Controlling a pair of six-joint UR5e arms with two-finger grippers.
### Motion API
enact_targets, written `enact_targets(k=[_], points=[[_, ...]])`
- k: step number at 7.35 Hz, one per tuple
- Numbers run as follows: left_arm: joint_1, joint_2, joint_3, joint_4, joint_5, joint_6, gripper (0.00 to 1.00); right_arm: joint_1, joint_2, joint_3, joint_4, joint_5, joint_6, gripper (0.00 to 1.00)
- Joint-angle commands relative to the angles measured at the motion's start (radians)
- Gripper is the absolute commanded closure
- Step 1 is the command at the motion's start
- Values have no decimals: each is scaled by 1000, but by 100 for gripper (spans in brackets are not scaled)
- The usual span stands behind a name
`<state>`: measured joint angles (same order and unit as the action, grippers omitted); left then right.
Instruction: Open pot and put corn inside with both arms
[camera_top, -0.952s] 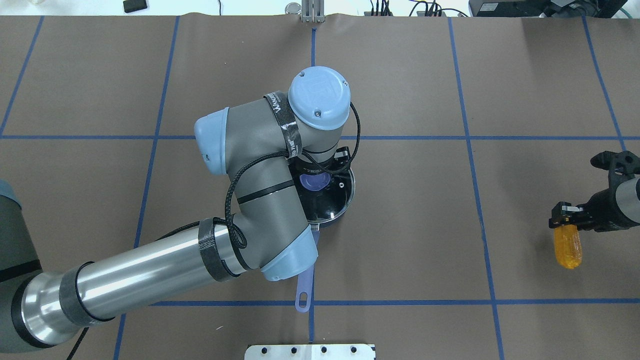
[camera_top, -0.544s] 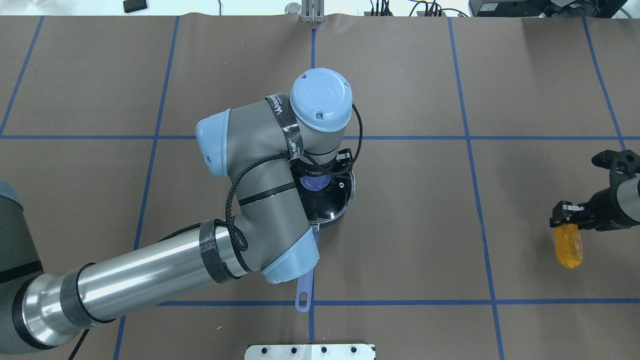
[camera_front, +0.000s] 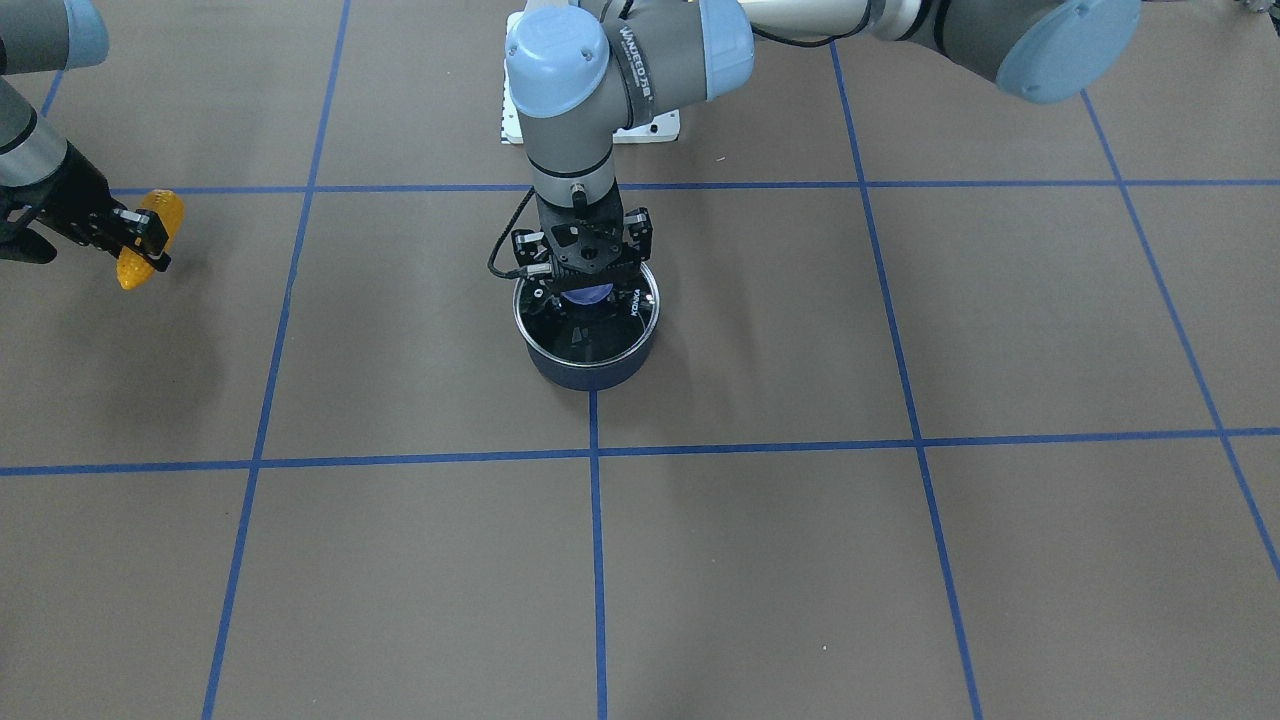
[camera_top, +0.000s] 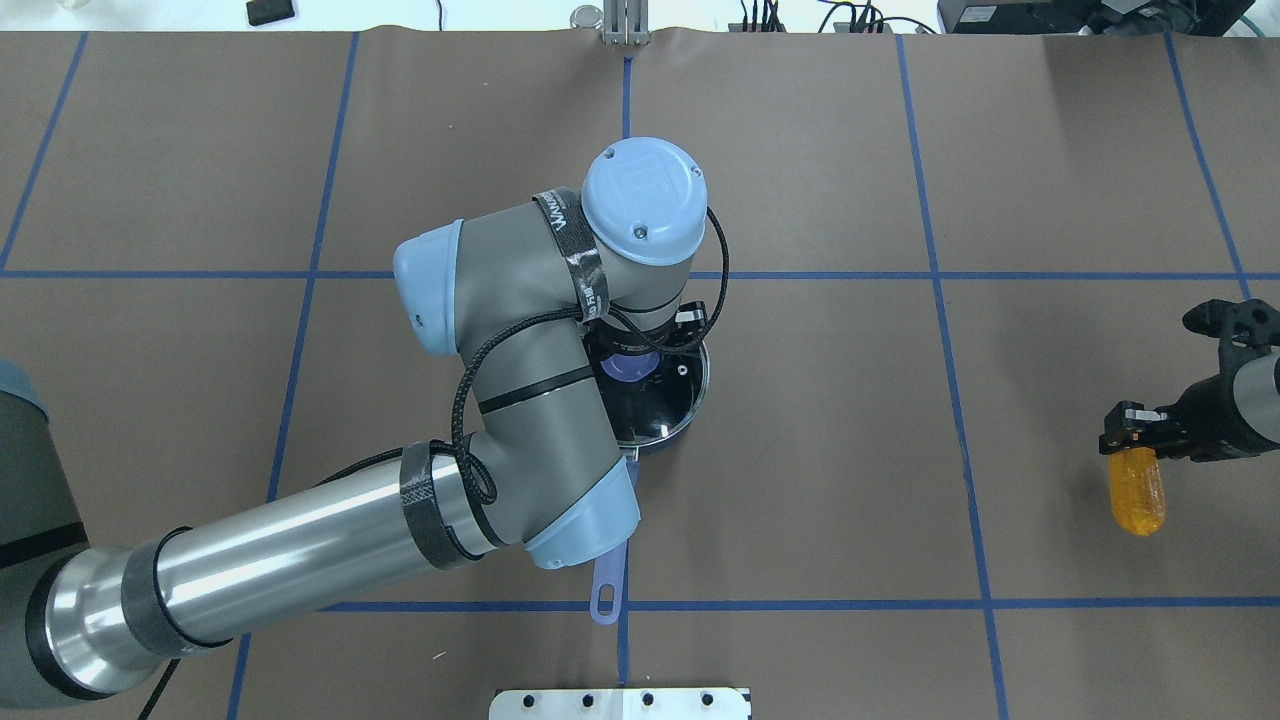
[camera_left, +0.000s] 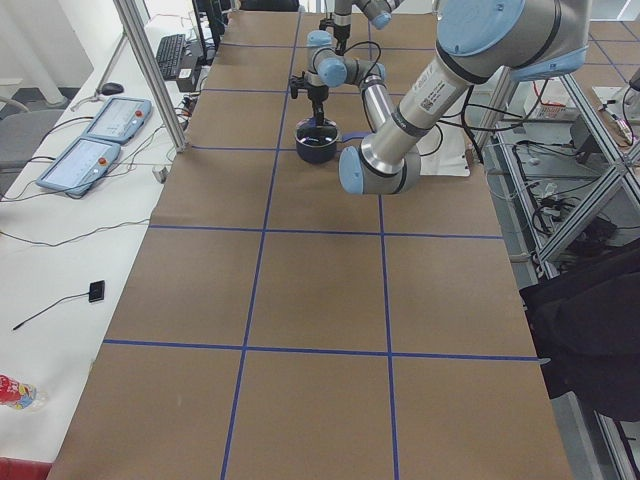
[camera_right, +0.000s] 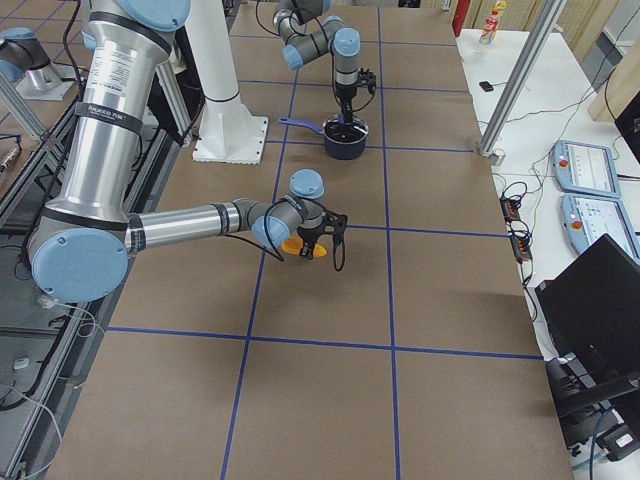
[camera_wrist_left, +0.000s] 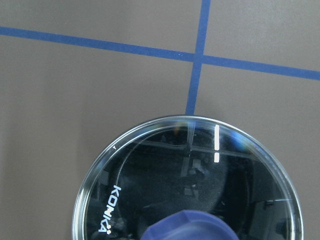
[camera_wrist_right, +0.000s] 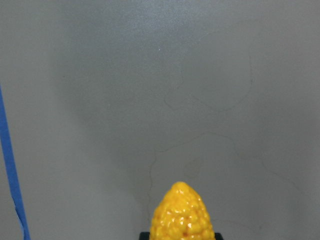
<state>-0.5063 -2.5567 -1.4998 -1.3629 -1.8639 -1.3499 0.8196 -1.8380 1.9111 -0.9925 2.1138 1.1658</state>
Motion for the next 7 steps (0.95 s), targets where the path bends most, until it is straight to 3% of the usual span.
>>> enact_targets(k=[1, 3, 5, 7], points=[[0, 1, 0, -2, -8, 0, 37, 1, 0, -1, 0, 0, 0, 69], [-1, -5, -19, 1, -33, 9, 38, 21, 29, 2, -26, 6, 0, 69], [-30, 4, -83, 13, -64, 49, 39, 64, 196, 34, -260, 17, 0, 69], [-107, 109, -178, 21, -133, 151, 40, 69, 404, 63, -525, 14, 11, 69]])
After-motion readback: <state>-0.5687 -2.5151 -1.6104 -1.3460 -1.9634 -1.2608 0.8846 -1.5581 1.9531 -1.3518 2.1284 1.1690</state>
